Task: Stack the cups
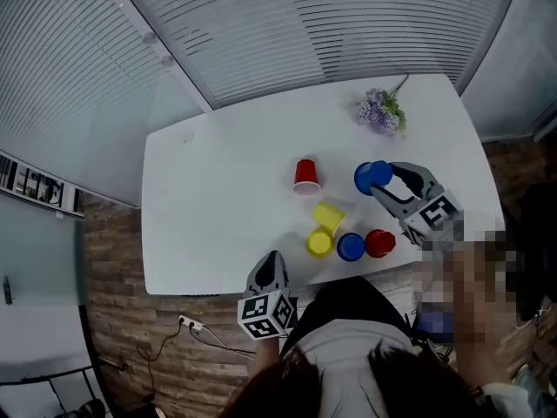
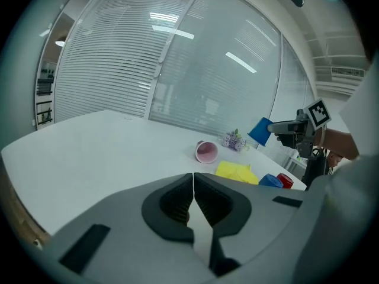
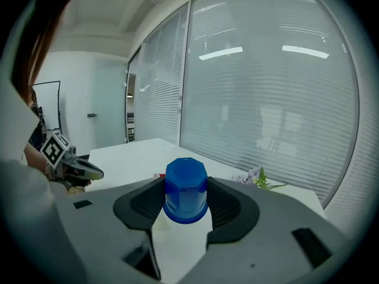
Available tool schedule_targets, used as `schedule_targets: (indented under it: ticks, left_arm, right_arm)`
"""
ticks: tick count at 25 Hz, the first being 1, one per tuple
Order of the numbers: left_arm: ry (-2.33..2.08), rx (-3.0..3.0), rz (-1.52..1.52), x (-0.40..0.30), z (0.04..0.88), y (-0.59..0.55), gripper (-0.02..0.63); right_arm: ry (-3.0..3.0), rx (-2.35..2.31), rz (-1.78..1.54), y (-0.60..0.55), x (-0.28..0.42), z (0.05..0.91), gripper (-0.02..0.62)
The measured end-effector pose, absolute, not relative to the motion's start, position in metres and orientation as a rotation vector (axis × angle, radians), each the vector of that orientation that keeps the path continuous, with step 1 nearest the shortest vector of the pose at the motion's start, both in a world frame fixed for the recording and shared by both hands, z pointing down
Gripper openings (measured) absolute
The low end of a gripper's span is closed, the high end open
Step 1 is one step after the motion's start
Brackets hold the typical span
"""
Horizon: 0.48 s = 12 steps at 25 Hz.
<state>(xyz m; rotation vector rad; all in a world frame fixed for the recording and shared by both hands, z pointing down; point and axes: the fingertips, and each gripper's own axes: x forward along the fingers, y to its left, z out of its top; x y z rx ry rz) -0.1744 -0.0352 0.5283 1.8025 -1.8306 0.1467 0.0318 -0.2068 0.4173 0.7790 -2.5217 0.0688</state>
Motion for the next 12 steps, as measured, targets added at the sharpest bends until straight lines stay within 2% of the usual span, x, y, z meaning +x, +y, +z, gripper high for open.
schedule_targets:
  ticks: [12]
  left_arm:
    - [-1.791, 1.911, 0.152, -0.175, 0.509, -0.037, 0.023]
  right_arm:
    - [-2.496, 0.841, 0.071, -0.157, 0.040, 0.394, 0.240]
